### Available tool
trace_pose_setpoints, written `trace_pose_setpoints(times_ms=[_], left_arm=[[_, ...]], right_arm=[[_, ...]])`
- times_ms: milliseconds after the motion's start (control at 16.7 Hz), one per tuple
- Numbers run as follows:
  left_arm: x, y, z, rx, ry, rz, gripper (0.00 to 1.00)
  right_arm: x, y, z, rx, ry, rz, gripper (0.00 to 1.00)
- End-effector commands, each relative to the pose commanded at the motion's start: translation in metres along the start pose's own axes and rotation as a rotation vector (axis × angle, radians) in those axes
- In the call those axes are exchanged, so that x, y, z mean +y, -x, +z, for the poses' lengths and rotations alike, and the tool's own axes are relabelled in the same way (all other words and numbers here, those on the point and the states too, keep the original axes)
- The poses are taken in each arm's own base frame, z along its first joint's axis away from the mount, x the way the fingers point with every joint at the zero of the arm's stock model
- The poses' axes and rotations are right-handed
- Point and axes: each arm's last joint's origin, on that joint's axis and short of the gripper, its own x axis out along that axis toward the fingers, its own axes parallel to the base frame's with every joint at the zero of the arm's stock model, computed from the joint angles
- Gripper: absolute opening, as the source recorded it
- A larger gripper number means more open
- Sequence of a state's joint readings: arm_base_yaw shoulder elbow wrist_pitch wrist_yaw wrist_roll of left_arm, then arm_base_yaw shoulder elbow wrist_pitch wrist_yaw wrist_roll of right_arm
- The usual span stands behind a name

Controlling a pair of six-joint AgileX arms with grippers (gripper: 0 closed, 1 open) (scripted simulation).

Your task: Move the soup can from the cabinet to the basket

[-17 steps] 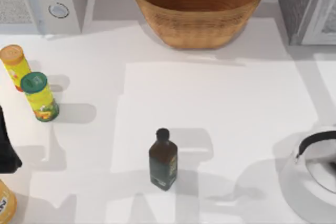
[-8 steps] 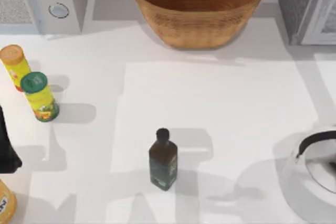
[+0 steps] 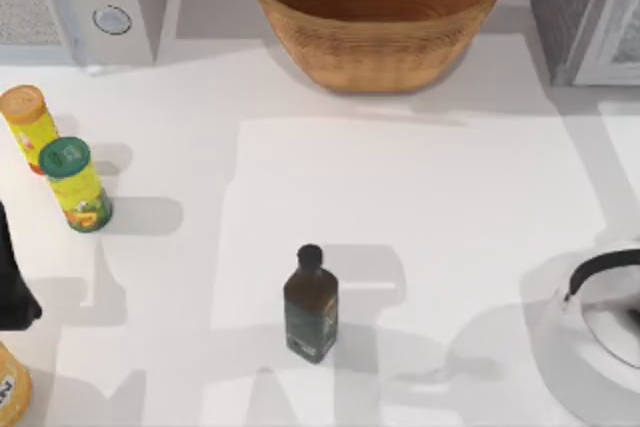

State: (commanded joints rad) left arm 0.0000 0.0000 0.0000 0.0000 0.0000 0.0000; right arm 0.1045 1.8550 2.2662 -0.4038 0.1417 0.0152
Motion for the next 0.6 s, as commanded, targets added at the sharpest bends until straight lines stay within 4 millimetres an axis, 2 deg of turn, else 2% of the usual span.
trace_pose_setpoints(times_ms=[600], left_arm=[[0.0, 0.0, 0.0, 0.0, 0.0, 0.0, 1.0]], right_arm=[[0.0006, 0.0014, 0.0009, -0.001, -0.001, 0.001, 0.0]])
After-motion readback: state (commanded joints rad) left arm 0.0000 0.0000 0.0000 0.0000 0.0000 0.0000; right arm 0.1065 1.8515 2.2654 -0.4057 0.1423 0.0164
